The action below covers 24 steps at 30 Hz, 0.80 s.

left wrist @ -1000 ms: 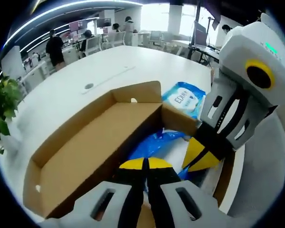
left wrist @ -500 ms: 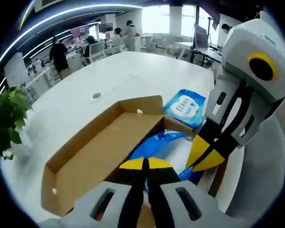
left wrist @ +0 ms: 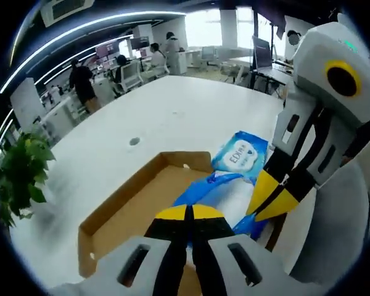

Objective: Operate the shoe box by opening the lid, removing the specified soft item, and placing it in the target area until the item is outside and the box remains undamaged.

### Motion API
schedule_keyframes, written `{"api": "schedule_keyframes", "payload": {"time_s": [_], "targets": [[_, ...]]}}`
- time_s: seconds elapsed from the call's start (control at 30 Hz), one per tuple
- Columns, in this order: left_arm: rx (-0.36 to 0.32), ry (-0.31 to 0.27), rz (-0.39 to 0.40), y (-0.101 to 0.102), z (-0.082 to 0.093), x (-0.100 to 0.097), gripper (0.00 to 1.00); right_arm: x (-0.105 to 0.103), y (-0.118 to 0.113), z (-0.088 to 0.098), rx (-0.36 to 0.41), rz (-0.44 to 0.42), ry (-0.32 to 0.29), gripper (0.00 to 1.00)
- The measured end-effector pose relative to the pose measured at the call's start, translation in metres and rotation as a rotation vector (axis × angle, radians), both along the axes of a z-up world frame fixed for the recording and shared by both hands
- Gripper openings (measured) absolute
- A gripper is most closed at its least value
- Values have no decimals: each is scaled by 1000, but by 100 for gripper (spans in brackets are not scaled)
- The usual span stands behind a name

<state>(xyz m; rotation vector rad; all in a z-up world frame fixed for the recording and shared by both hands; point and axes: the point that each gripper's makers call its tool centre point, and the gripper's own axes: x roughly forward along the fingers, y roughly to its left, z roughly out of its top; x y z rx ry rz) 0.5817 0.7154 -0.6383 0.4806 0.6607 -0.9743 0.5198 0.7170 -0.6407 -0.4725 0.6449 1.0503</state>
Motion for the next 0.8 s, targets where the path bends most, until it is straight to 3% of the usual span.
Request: {"api": "schedule_keyframes", "payload": {"time_s": [0.43, 0.8], "targets": [[-19, -50, -42, -36, 39, 1, 0, -1, -37, 37, 11, -43, -43, 0], [-33, -58, -91, -82, 48, -6, 0, -9, -76, 47, -6, -72, -50, 0]]}}
